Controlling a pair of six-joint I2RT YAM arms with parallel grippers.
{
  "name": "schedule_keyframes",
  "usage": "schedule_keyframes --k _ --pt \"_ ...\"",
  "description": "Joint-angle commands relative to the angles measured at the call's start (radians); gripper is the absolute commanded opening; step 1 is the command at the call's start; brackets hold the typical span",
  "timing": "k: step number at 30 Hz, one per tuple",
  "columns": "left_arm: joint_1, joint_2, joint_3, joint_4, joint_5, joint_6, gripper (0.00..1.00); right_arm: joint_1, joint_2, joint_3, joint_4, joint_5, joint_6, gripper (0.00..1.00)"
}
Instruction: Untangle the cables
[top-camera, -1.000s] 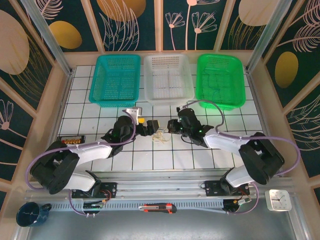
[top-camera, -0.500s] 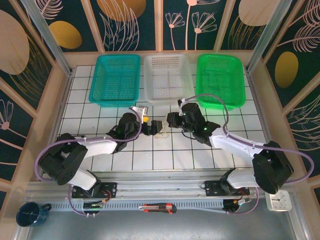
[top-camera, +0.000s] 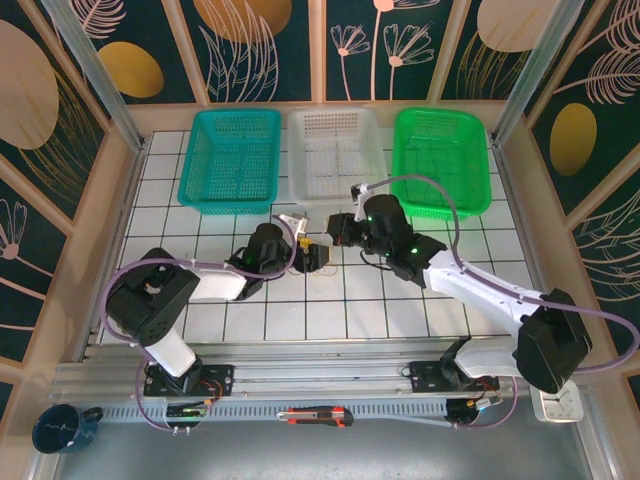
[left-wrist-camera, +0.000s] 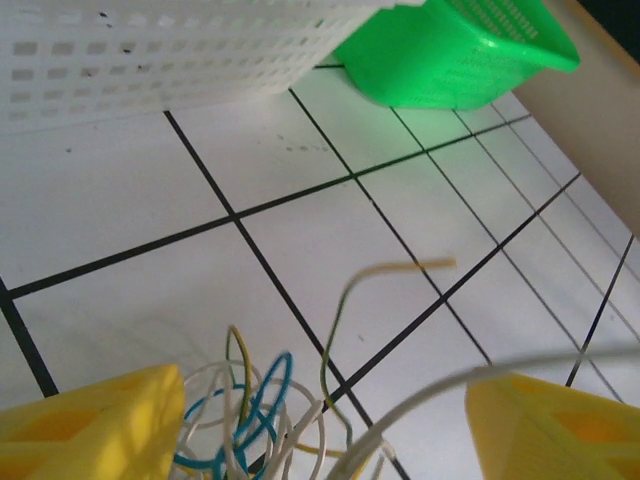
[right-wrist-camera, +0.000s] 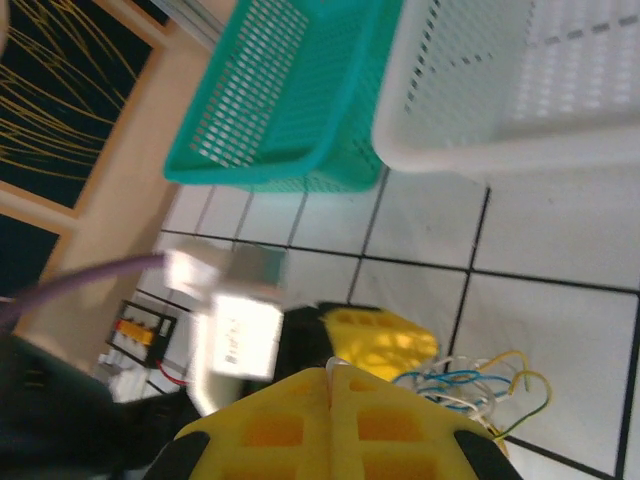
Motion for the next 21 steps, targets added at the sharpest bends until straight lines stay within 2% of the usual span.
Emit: schedule_keyframes --k 1,5,11,14,21 --pt "-0.005 0.034 0.009 0.053 0.043 0.001 0.68 0.004 -0.059 0.105 -0.026 -0.003 -0.052 0.0" --pt "-0.004 0.067 -0.01 0.077 0.056 -0.014 0.63 0.003 -0.088 0.22 -0.057 0.0 -0.087 0.0" --pt "-0.004 0.075 -0.035 0.103 0.062 -0.033 0.6 -0.008 -0.13 0.329 -0.054 0.008 -0.112 0.0" --pt "-0.006 0.061 -0.042 0.105 0.063 -0.039 0.6 -0.01 -0.143 0.316 -0.049 0.016 -0.112 0.0" --pt "-0.005 -0.029 -0.079 0.079 0.058 -0.043 0.71 -0.015 -0.179 0.181 -0.054 0.067 -0.108 0.0"
